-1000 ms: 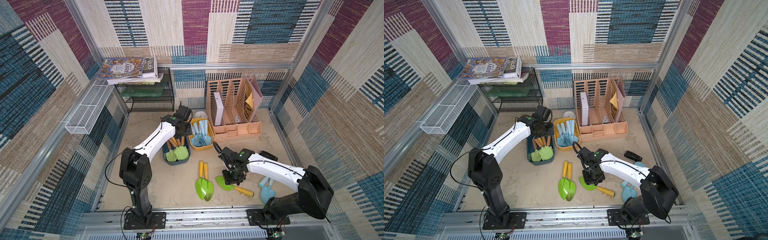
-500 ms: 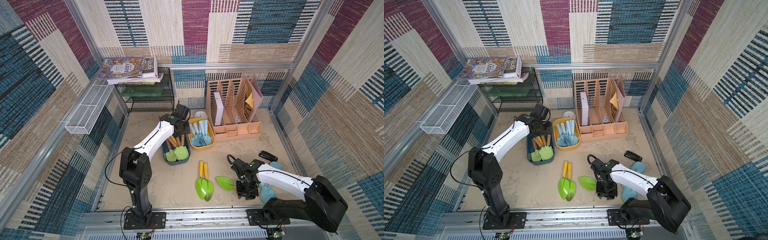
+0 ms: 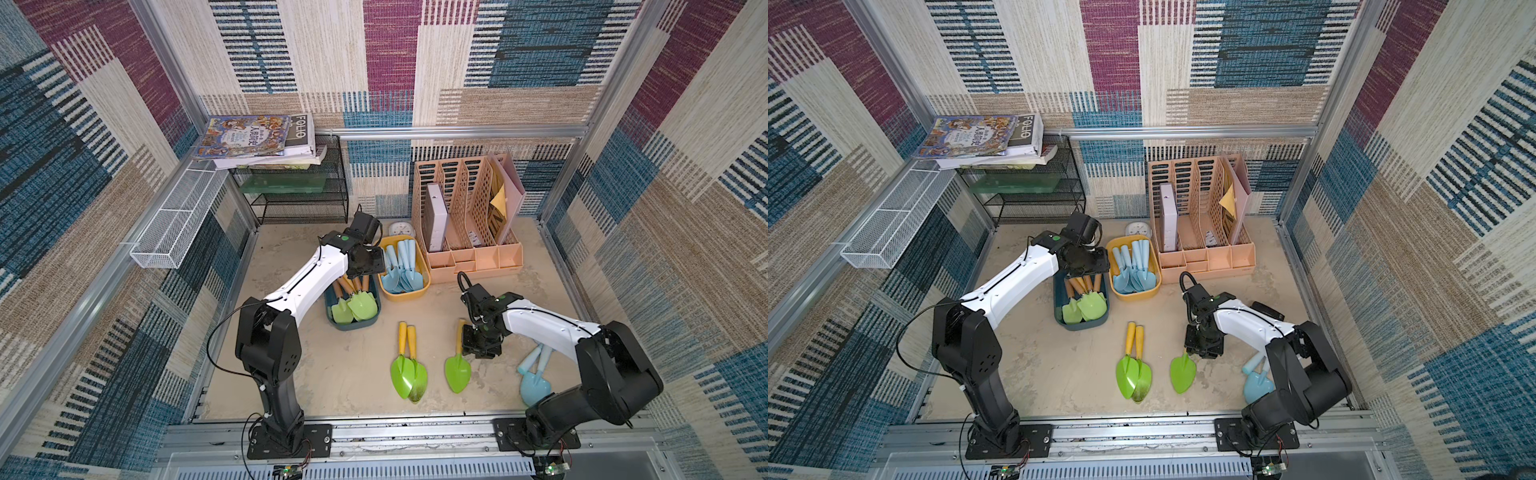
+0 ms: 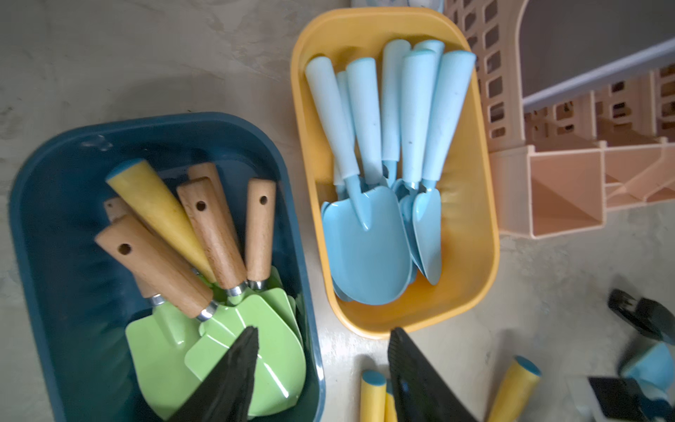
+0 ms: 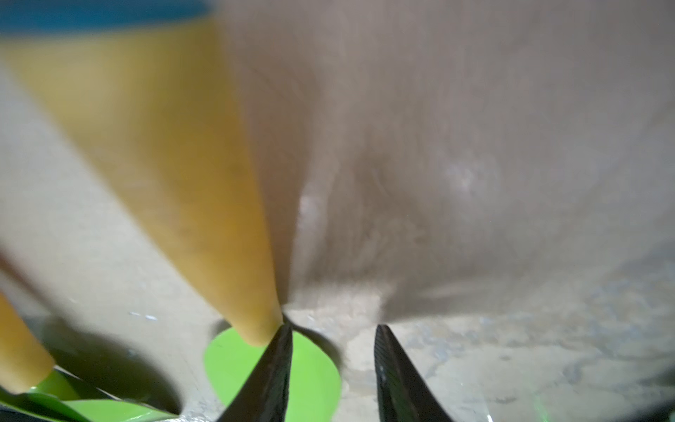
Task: Sort the small shovels by color and place them into the storage box
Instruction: Adjust the shovel at the center of the board.
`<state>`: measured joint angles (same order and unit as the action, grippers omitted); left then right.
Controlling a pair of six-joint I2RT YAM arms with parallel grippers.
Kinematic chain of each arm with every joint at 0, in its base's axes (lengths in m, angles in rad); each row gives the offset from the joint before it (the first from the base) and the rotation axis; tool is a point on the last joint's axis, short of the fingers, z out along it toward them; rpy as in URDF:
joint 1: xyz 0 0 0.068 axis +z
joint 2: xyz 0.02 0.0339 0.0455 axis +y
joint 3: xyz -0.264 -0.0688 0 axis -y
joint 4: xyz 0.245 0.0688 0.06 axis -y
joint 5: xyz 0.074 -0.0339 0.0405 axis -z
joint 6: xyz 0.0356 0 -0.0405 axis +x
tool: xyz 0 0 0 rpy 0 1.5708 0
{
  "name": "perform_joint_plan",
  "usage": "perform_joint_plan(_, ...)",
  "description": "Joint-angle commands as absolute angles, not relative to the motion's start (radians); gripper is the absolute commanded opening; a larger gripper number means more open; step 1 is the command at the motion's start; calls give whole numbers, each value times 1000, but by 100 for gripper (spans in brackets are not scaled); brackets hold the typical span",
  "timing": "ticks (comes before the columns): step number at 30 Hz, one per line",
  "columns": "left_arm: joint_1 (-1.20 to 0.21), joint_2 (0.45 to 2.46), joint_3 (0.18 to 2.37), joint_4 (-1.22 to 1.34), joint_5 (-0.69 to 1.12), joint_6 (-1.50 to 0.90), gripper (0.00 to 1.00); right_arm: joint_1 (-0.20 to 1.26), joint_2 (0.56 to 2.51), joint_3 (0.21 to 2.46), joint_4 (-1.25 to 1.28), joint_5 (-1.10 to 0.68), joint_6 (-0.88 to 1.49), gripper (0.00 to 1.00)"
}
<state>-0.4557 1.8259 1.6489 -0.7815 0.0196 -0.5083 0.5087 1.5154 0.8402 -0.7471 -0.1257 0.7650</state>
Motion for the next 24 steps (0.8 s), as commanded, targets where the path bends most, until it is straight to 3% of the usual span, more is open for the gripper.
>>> perform_joint_plan(1,-476,1817,1632,-773,103,-471,58,517,1559,881,-708,-166,723,40)
perform_joint_plan(16,-601,1899,1633,-753,465,-326,61,452,1587,972,-696,-118,705,41)
perform_joint_plan(24,-699,1994,1701,-817,419,-328,67,327,1519,989,-681,-87,710,47)
